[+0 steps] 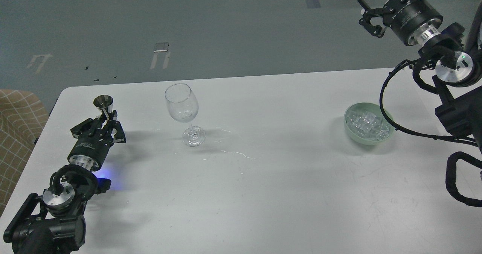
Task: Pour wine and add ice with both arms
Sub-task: 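Lift the jigger with the left gripper toward the wine glass, then tilt the jigger over the wine glass to pour with left gripper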
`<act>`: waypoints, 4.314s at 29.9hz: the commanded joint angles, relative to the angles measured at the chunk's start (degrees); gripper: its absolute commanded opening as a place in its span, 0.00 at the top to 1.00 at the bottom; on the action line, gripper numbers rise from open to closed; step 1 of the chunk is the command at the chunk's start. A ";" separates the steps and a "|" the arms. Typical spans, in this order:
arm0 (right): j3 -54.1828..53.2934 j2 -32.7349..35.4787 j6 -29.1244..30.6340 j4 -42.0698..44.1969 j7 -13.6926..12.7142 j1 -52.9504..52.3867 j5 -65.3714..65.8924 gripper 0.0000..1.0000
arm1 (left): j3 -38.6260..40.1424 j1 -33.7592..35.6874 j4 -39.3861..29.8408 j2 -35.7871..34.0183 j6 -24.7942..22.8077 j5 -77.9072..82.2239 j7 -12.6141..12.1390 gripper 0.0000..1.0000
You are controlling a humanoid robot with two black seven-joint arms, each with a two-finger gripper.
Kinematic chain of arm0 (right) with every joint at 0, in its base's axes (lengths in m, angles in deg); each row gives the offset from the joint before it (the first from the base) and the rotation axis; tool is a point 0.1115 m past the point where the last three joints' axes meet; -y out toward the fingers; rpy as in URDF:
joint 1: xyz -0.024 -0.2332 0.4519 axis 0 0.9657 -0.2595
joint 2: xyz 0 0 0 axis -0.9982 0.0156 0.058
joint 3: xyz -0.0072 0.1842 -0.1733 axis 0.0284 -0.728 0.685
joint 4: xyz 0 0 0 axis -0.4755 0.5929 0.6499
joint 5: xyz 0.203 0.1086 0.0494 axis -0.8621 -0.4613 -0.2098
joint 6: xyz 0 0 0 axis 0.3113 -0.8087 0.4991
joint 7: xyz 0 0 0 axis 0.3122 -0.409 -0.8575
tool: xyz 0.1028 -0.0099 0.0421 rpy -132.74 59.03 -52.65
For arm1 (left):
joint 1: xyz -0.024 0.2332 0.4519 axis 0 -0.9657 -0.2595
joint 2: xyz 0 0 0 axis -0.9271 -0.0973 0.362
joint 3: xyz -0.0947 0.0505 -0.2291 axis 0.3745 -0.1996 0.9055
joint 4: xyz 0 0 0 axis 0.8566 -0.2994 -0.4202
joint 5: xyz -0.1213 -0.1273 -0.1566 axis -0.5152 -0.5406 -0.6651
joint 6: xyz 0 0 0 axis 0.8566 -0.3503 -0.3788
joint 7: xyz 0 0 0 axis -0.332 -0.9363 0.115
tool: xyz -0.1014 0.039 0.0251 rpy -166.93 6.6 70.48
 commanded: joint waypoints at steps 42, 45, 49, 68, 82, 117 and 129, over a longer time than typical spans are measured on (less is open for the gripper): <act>-1.15 4.95 0.44 -4.31 0.17 4.38 -0.70 0.00 | -10.80 -2.07 -34.40 -7.42 19.40 7.56 -5.80 1.00; -1.24 4.95 0.44 -4.39 0.34 4.65 -0.70 0.00 | -11.67 -1.28 -34.32 -7.51 19.40 7.65 -5.71 1.00; -1.24 4.95 0.44 -4.48 0.34 4.65 -0.70 0.00 | -12.29 -0.58 -34.32 -7.78 19.31 11.15 -5.62 1.00; -1.32 5.03 0.44 -4.48 0.34 4.73 -0.70 0.00 | -12.12 0.13 -34.32 -8.66 16.76 24.43 -5.80 1.00; -1.59 5.30 0.53 -4.48 0.34 4.73 -0.79 0.00 | -12.12 2.32 -34.32 -10.59 14.83 31.64 -5.80 1.00; -2.73 5.82 0.62 -5.45 0.26 4.12 -0.70 0.00 | -12.21 5.58 -35.72 -14.46 8.68 48.60 -5.80 1.00; -3.35 6.62 0.62 -6.68 0.17 4.56 -0.79 0.00 | -12.29 6.63 -38.79 -16.13 8.68 53.07 -5.80 1.00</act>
